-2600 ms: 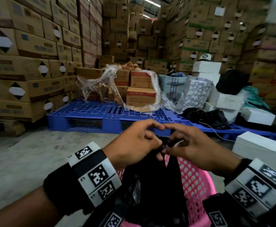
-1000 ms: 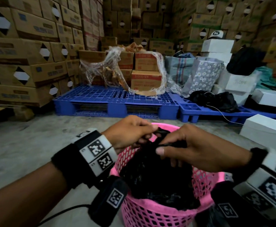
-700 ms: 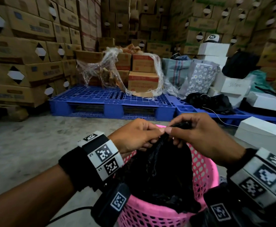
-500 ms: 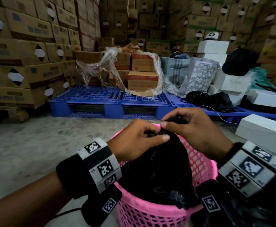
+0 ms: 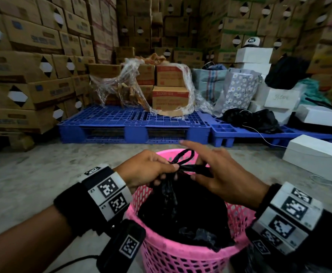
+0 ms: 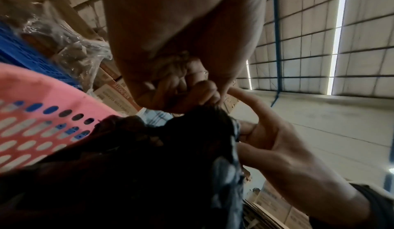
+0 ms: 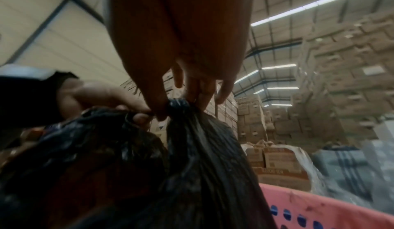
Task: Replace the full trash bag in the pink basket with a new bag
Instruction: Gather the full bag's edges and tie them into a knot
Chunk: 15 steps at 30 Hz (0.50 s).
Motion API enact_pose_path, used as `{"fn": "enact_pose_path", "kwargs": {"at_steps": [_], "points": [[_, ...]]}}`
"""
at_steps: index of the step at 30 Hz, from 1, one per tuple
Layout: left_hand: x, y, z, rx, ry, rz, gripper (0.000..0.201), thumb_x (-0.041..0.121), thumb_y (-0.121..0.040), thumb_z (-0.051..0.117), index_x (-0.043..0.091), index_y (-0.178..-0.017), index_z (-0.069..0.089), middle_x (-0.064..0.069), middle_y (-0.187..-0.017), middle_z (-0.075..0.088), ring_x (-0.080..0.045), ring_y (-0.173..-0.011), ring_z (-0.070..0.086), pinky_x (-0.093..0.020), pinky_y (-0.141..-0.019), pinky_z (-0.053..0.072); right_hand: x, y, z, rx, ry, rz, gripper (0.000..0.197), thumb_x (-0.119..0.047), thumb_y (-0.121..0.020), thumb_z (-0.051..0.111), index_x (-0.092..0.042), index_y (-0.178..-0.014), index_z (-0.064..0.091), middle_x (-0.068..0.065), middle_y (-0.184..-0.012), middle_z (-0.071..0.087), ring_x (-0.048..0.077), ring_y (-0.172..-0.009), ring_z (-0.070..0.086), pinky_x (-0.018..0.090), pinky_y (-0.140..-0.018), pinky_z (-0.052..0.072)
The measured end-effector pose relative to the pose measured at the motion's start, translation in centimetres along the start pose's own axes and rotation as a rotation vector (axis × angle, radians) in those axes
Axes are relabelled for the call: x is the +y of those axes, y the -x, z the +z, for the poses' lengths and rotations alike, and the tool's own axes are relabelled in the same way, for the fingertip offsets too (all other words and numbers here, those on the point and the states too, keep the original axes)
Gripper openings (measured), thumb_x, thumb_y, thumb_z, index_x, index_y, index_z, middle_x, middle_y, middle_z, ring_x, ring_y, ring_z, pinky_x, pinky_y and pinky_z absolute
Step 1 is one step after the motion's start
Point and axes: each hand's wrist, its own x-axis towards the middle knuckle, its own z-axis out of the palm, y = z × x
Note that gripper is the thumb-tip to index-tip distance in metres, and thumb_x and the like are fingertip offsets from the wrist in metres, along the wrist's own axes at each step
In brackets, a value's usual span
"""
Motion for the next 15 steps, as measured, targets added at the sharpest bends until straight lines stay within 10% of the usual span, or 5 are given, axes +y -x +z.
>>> {"fn": "enact_pose_path", "kwargs": {"at_steps": [3,10,15], "points": [[0.8,0.3,0.0,-0.058,-0.064,0.036,0.027,0.023,-0.086,0.062,0.005,-0.067,0.070,0.009,-0.036,0.043,-0.006,-0.034,0.035,-0.015,-0.037,0.030,0.0,-0.1,0.0,-0.005,0.100,-0.124,0.041,-0.019,-0.081,0.056,-0.034,-0.119,0.052,-0.006,-0.100,0.070,0.015,-0.095,0.058,0.034,-0.077,0.036],[1.6,1.2,0.3,0.073,-0.411,0.247,0.014,0.025,-0.085,0.064,0.011,-0.087,0.062,-0.004,-0.048,0.059,-0.012,-0.034,0.050,-0.024,-0.038,0.045,-0.2,-0.9,-0.4,-0.185,-0.205,0.015,0.023,-0.010,-0.082,0.048,-0.020,-0.083,0.069,-0.013,-0.067,0.059,0.001,-0.062,0.051,0.017,-0.059,0.038],[1.5,1.0,0.5,-0.031,-0.374,0.249,0.022,0.021,-0.091,0.055,0.004,-0.082,0.065,0.002,-0.042,0.050,-0.009,-0.035,0.051,-0.022,-0.041,0.044,0.2,-1.3,-0.9,-0.104,-0.209,0.164,0.012,-0.011,-0.082,0.061,-0.017,-0.091,0.067,-0.001,-0.080,0.068,0.009,-0.072,0.061,0.025,-0.066,0.048]]}}
